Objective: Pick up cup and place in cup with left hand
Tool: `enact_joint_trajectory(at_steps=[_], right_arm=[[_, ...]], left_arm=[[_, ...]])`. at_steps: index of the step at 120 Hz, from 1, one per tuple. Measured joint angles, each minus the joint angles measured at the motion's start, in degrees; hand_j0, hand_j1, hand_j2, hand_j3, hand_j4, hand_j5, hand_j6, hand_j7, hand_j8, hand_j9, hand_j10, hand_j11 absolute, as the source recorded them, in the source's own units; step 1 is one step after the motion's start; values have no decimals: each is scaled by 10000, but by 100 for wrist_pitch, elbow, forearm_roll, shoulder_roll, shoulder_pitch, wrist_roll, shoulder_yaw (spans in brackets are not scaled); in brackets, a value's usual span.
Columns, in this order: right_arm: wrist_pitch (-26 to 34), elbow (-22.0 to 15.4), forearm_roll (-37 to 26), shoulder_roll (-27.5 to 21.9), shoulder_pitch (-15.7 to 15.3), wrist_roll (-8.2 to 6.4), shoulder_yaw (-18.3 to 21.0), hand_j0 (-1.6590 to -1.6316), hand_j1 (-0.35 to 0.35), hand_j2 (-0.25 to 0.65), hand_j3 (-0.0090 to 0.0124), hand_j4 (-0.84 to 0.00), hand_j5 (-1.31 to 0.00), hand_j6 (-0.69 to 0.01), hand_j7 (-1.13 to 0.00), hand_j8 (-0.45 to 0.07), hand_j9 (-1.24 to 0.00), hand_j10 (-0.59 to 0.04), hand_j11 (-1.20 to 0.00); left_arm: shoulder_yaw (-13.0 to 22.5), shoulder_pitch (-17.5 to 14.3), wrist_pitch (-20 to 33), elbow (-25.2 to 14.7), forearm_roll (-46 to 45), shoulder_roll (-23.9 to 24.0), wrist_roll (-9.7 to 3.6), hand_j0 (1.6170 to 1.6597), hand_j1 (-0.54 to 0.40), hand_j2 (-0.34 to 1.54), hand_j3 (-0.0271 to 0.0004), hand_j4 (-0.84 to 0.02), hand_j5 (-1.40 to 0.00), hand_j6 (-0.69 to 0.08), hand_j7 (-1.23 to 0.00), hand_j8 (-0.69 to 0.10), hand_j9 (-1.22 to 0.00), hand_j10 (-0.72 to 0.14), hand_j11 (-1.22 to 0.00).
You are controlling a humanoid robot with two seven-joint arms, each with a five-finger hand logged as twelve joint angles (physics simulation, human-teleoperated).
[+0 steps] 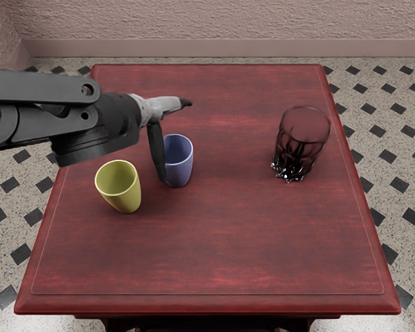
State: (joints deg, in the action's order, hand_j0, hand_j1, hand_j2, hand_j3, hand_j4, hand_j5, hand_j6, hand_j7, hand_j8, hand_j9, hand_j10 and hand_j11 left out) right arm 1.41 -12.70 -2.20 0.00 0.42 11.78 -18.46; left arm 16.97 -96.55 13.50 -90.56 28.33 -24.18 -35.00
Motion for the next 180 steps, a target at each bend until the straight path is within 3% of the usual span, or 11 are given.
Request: enact_joint_trajectory(at_steps=[34,81,129,180], right_arm=[[0,-4,0,0,2,0,0,-16581,-3116,-64,0,-311,-405,-310,-405,-311,-405,-311,-405],[0,-5,0,0,2,0,0,-16581,-3117,-64,0,-311,-404,-310,-404,-310,-404,-310,-404],[0,-2,0,0,2,0,0,-16581,-3117,-64,0,-310,-404,-310,-404,-310,-404,-310,-404],[0,10,0,0,2,0,0,-16581,-3117,-64,0,-310,-404,-310,-404,-310,-404,-310,-404]], left_arm=[[406,30,636,19,70,165,0,16581,3491,9,0,-13,-2,-20,-1,-18,-1,-12,0],[485,199,1004,308,18,427,0,16581,3449,16,0,-46,-49,-52,-48,-51,-47,-46,-47],[491,263,1001,480,-258,812,0,16581,1828,288,0,-1402,-1810,-1409,-1809,-1408,-1808,-1401,-1808],[568,334,969,607,-267,818,0,16581,590,495,0,-2434,-3151,-2440,-3151,-2439,-3150,-2433,-3150]])
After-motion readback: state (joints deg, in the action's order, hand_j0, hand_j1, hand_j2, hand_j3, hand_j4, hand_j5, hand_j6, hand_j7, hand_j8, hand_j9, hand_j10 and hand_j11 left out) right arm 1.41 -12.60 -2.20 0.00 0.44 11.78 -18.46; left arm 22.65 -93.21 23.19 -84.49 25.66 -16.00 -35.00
